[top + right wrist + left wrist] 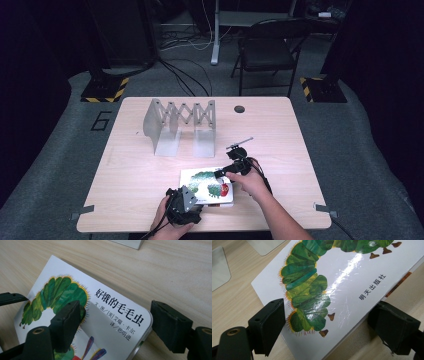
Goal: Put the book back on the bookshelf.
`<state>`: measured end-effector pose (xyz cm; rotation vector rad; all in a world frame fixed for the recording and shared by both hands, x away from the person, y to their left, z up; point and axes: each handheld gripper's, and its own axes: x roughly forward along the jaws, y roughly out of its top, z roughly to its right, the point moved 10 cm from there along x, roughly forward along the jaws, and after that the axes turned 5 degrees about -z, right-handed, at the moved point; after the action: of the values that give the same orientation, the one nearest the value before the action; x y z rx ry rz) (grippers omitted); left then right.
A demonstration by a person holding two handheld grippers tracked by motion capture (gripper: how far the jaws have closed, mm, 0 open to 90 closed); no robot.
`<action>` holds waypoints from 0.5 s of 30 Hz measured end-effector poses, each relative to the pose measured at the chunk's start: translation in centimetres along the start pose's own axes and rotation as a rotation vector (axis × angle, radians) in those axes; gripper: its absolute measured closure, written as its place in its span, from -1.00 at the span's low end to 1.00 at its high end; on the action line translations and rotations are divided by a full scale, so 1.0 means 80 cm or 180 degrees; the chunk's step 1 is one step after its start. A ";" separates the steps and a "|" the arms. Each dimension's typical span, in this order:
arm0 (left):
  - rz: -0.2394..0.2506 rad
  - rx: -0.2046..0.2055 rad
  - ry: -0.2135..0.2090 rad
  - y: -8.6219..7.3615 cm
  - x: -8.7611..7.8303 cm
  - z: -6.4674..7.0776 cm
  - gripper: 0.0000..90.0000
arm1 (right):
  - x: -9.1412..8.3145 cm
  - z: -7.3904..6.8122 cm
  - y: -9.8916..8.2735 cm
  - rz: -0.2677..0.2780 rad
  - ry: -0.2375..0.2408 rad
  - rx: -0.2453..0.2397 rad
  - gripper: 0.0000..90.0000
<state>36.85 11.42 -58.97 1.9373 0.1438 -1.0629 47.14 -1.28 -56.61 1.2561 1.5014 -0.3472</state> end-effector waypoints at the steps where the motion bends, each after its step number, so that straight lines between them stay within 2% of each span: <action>1: 0.0000 -0.0003 0.0001 0.000 0.000 0.000 -0.67 | 0.000 0.000 0.000 -0.0001 0.0012 0.0009 -0.41; 7: 0.0009 0.0000 -0.0002 0.001 0.001 0.000 -0.68 | 0.006 -0.003 -0.002 -0.0087 0.0141 0.0026 -0.42; 15: 0.0013 0.0009 -0.0007 0.001 0.001 0.000 -0.68 | 0.008 -0.004 -0.002 -0.0138 0.0162 0.0062 -0.45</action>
<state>36.96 11.36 -58.96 1.9380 0.1372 -1.0633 46.92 -0.77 -57.13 1.2575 1.5737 -0.3615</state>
